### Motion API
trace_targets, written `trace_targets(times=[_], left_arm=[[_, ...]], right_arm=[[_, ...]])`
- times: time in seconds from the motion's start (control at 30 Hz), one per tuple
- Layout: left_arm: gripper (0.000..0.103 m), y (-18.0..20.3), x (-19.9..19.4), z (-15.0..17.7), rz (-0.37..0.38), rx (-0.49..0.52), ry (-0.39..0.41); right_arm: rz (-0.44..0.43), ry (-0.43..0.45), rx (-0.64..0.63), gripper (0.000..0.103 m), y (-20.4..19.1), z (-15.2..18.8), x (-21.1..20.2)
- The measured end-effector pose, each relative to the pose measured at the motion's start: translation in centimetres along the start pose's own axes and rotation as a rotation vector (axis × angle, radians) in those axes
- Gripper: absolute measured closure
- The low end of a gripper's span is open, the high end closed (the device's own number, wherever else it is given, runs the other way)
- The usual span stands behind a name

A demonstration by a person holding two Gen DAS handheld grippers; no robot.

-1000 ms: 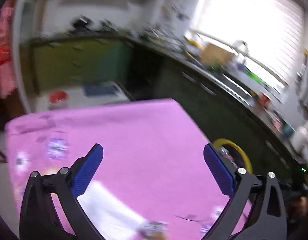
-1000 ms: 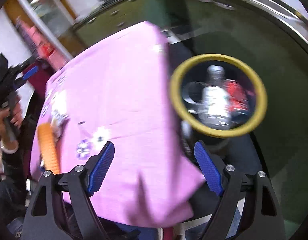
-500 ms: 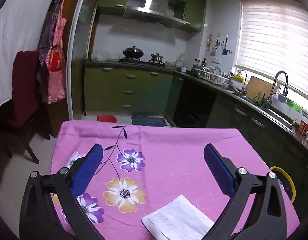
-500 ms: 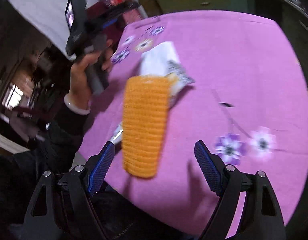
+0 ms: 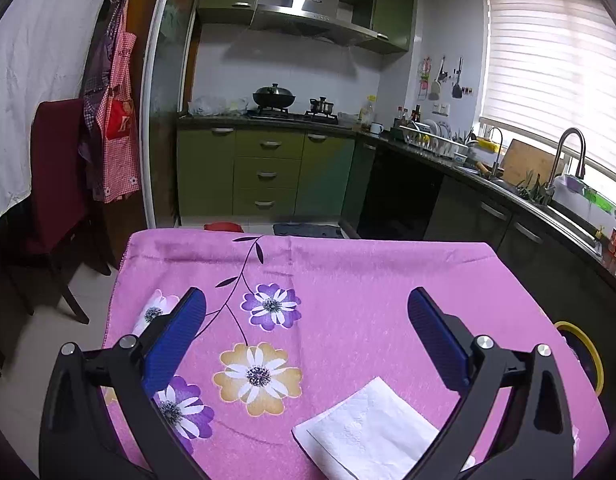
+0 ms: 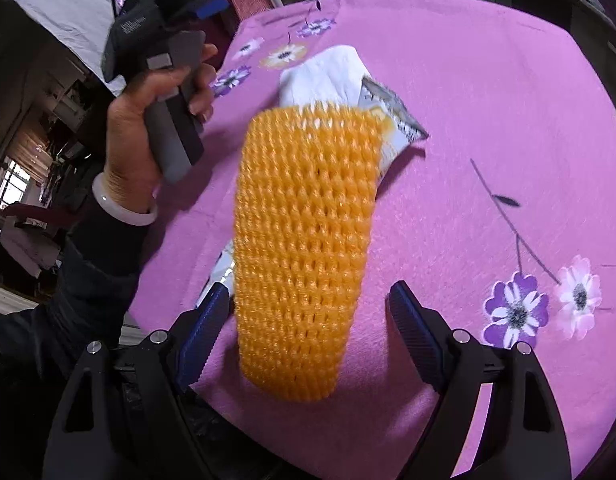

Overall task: Collect trash
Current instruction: 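Grasp the orange mesh fruit sleeve with the right gripper, then carry the orange mesh sleeve over the bin and release it with the right gripper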

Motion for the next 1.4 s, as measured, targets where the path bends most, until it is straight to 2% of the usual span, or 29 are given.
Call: trace_targets(times=[0.07, 0.13, 0.27, 0.3, 0.5, 0.7, 0.83, 0.97, 1.07, 1.2, 1.4], left_arm=[[0.007, -0.1, -0.1, 0.0, -0.001, -0.005, 0.001], [0.007, -0.1, -0.1, -0.1, -0.001, -0.006, 0.002], [0.007, 0.0, -0.1, 0.0, -0.005, -0.001, -0.002], [0.007, 0.0, -0.1, 0.0, -0.004, 0.0, -0.003], [0.007, -0.1, -0.2, -0.1, -0.006, 0.002, -0.001], [0.007, -0.1, -0.3, -0.2, -0.009, 0.003, 0.001], [0.007, -0.1, -0.3, -0.2, -0.009, 0.004, 0.0], [0.007, -0.1, -0.3, -0.3, -0.014, 0.005, -0.002], [0.007, -0.1, -0.3, -0.3, -0.011, 0.005, -0.009], [0.007, -0.1, -0.2, -0.3, -0.017, 0.012, -0.009], [0.007, -0.2, 0.4, -0.2, -0.019, 0.014, -0.026]], right_arm=[[0.004, 0.005, -0.002, 0.023, 0.0, 0.0, 0.2], [0.011, 0.008, -0.001, 0.03, 0.0, -0.1, 0.3], [0.009, 0.006, -0.003, 0.061, 0.1, 0.0, 0.3], [0.005, 0.007, -0.005, 0.066, 0.1, 0.0, 0.2], [0.025, 0.075, 0.006, 0.085, 0.9, 0.0, -2.1], [0.081, 0.166, 0.053, 0.087, 3.3, 0.0, -5.8], [0.157, 0.224, 0.105, 0.087, 6.3, 0.4, -9.0], [0.298, 0.309, 0.203, 0.087, 11.8, 0.8, -14.1], [0.444, 0.358, 0.308, 0.087, 17.4, 1.2, -18.0], [0.557, 0.298, 0.451, 0.087, 26.2, 2.5, -20.7], [0.607, 0.085, 0.521, 0.087, 34.7, 3.1, -18.3]])
Point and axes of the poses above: each gripper's, at about its wrist camera, not at the fingertips, and x roughly the way its jaws point, y to its right, z to its underside, the point moved 3 cm from there along x, roughly the way its jaws point, and after that the axes turned 5 degrees about -y, right-handed, at the moved point
